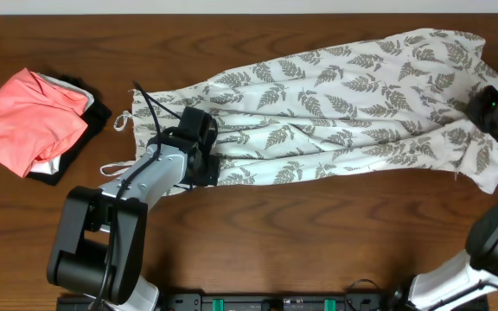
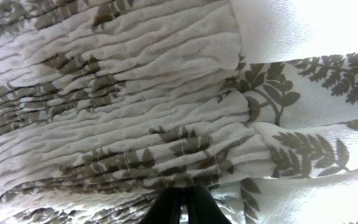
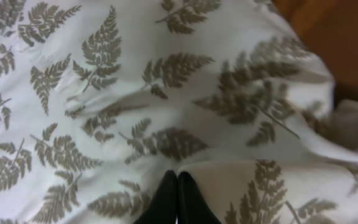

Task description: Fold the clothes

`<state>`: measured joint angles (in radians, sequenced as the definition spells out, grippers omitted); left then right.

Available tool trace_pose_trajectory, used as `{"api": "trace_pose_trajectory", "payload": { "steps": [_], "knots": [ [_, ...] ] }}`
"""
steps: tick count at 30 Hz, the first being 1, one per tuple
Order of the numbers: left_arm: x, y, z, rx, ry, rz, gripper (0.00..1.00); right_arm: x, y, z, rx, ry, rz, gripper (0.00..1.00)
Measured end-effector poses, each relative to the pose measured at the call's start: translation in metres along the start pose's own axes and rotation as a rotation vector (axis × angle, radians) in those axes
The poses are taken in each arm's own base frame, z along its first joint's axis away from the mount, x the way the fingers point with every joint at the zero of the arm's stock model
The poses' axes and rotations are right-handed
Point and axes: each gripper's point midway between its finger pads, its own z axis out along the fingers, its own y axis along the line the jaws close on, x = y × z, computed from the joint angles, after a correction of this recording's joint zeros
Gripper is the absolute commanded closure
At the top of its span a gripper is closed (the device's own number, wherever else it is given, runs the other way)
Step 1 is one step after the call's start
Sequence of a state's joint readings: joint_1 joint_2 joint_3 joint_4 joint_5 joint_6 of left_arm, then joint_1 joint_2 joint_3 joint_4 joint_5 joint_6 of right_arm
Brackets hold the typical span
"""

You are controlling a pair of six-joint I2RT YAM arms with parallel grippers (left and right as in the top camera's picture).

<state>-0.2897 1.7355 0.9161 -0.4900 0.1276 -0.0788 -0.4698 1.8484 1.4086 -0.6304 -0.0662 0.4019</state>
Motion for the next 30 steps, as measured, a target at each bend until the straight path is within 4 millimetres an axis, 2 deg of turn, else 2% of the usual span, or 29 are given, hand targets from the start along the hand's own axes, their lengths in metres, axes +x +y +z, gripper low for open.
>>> {"api": "trace_pose_trajectory", "payload": {
  "steps": [5, 12, 23, 27, 28, 30],
  "knots": [
    [0.0, 0.0, 0.0, 0.0, 0.0, 0.0, 0.92, -0.008, 0.003, 0.02, 0.019, 0.011, -0.007, 0.99],
    [0.0, 0.0, 0.0, 0.0, 0.0, 0.0, 0.92, -0.025, 0.005, 0.038, 0.039, -0.002, -0.018, 0.99],
    [0.0, 0.0, 0.0, 0.001, 0.001, 0.0, 0.92, -0.015, -0.01, 0.079, 0.096, 0.038, -0.025, 0.99],
    [0.001, 0.0, 0.0, 0.0, 0.003, 0.0, 0.92, -0.019, -0.015, 0.083, 0.115, 0.021, -0.034, 0.98],
    [0.001, 0.0, 0.0, 0.0, 0.003, 0.0, 0.92, -0.021, -0.016, 0.083, 0.118, 0.016, -0.039, 0.95],
    [0.001, 0.0, 0.0, 0.0, 0.005, 0.0, 0.92, -0.023, -0.022, 0.082, 0.13, 0.012, -0.038, 0.69]
  ]
}}
